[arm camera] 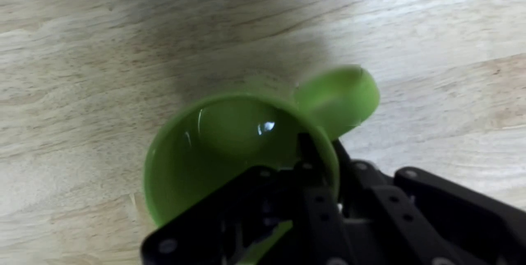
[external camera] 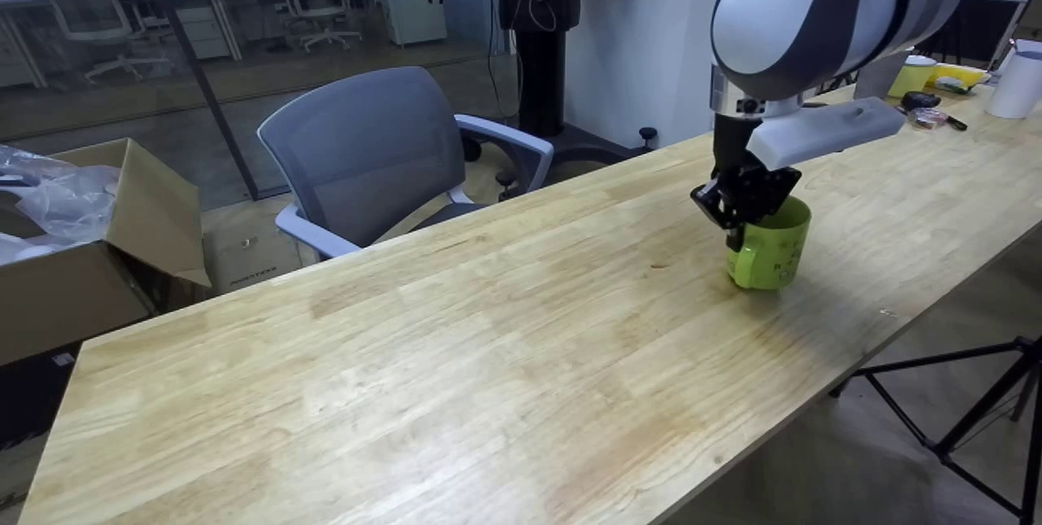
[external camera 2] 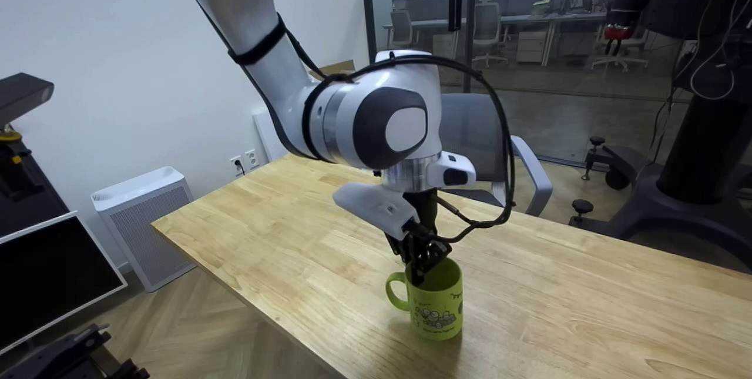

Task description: Move the cup to the left then move the cup to the right

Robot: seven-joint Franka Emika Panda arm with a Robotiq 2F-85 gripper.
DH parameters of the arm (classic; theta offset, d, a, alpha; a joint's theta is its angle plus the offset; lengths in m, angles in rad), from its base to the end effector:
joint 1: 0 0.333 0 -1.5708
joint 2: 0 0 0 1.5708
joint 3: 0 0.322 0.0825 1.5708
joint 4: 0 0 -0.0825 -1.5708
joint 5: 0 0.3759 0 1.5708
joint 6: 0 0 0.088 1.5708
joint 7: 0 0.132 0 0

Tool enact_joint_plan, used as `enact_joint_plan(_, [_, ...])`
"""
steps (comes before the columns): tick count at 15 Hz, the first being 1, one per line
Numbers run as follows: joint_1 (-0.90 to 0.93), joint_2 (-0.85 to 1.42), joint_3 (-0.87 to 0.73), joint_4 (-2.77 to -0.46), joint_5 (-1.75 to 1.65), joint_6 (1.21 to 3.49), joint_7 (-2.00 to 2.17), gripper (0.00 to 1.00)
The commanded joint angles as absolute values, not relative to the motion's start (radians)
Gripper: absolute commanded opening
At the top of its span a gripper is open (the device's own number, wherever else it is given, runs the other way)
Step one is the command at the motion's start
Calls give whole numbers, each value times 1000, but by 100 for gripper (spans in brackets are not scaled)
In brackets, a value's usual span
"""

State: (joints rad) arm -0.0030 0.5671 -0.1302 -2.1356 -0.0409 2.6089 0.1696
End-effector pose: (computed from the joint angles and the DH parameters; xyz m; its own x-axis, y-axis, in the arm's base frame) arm 0.5479 -0.0769 0.1180 0.9652 -0.2500 -0.0763 -0.2419 -0.9650 0.1015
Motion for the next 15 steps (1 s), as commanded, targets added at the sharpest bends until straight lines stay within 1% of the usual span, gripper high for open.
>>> enact_joint_plan(1, [-7, 529, -140, -2108, -46, 2579, 167, 3])
enact_joint_plan(9, [-47, 518, -55, -2091, 24, 2552, 73, 3])
enact_joint_plan(15, [-19, 494, 21, -2101, 68, 2552, 36, 3])
